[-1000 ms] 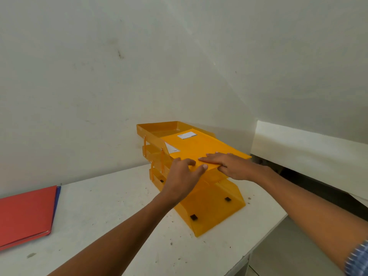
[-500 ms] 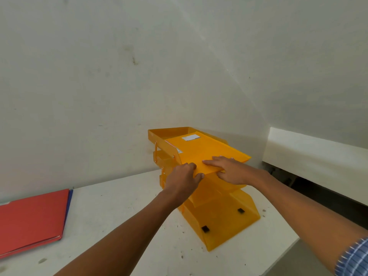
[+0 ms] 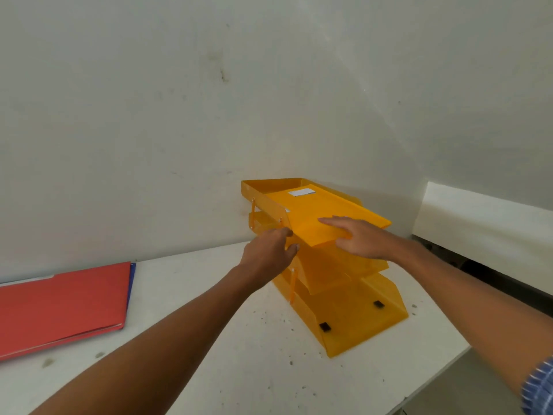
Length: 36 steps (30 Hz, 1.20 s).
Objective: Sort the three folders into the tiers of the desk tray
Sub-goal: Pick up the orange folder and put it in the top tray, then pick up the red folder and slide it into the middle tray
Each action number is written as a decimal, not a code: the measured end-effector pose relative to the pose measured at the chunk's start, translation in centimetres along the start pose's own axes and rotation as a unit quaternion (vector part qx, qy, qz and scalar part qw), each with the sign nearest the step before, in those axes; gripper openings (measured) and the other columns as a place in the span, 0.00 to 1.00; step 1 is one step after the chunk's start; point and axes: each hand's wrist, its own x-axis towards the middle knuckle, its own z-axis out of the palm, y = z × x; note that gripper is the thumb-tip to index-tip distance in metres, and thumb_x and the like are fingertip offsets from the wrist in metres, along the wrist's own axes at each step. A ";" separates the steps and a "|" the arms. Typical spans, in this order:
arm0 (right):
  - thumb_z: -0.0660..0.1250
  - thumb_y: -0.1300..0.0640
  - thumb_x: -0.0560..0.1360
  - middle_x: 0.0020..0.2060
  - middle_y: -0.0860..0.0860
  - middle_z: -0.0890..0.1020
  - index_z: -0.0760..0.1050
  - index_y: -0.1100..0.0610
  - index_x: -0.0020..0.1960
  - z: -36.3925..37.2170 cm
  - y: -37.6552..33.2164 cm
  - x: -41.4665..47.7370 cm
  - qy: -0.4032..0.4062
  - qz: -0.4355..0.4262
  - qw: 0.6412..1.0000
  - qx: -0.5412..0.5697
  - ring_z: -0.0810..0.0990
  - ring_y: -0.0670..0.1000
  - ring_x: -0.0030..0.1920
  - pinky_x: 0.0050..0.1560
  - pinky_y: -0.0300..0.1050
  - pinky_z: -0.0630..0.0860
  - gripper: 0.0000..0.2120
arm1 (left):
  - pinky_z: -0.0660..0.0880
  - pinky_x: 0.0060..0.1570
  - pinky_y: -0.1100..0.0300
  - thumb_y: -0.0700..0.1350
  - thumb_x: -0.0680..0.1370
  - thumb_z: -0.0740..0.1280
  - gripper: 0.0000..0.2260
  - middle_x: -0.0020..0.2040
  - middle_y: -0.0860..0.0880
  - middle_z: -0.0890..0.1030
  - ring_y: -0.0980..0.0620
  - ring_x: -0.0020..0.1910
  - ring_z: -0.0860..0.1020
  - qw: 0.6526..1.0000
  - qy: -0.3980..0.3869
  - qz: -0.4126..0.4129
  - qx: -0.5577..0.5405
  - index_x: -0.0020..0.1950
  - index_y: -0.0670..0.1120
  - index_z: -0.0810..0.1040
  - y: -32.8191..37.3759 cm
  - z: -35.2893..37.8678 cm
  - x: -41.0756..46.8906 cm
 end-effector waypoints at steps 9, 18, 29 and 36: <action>0.63 0.54 0.79 0.70 0.43 0.72 0.70 0.39 0.69 2.0 -8.2 1.4 0.065 -0.129 0.989 -0.037 0.64 0.46 0.74 0.69 0.45 0.65 0.20 | 0.76 0.56 0.48 0.52 0.79 0.62 0.18 0.62 0.45 0.80 0.42 0.60 0.78 0.997 0.008 -0.065 0.043 0.67 0.48 0.74 -4.3 -4.1 -3.6; 0.61 0.54 0.78 0.67 0.45 0.76 0.71 0.46 0.70 13.0 -22.6 6.0 0.043 -0.225 0.972 -0.061 0.73 0.48 0.66 0.64 0.45 0.71 0.20 | 0.75 0.54 0.52 0.48 0.78 0.62 0.16 0.59 0.46 0.81 0.43 0.58 0.78 0.980 0.013 -0.173 0.100 0.66 0.48 0.75 -15.8 -10.4 -11.1; 0.60 0.55 0.78 0.70 0.51 0.73 0.69 0.49 0.72 25.7 -33.2 9.6 -0.077 -0.233 0.969 -0.038 0.71 0.54 0.69 0.66 0.50 0.70 0.22 | 0.74 0.58 0.52 0.49 0.78 0.62 0.19 0.65 0.46 0.78 0.44 0.63 0.75 0.921 -0.049 -0.346 0.170 0.69 0.51 0.72 -29.5 -17.0 -23.0; 0.62 0.42 0.77 0.78 0.54 0.56 0.57 0.49 0.78 31.0 -36.5 10.9 -0.166 -0.216 0.959 -0.080 0.56 0.56 0.77 0.74 0.54 0.60 0.32 | 0.71 0.62 0.50 0.55 0.75 0.64 0.25 0.69 0.49 0.74 0.44 0.67 0.71 0.912 -0.120 -0.335 0.203 0.72 0.53 0.69 -33.7 -16.5 -26.5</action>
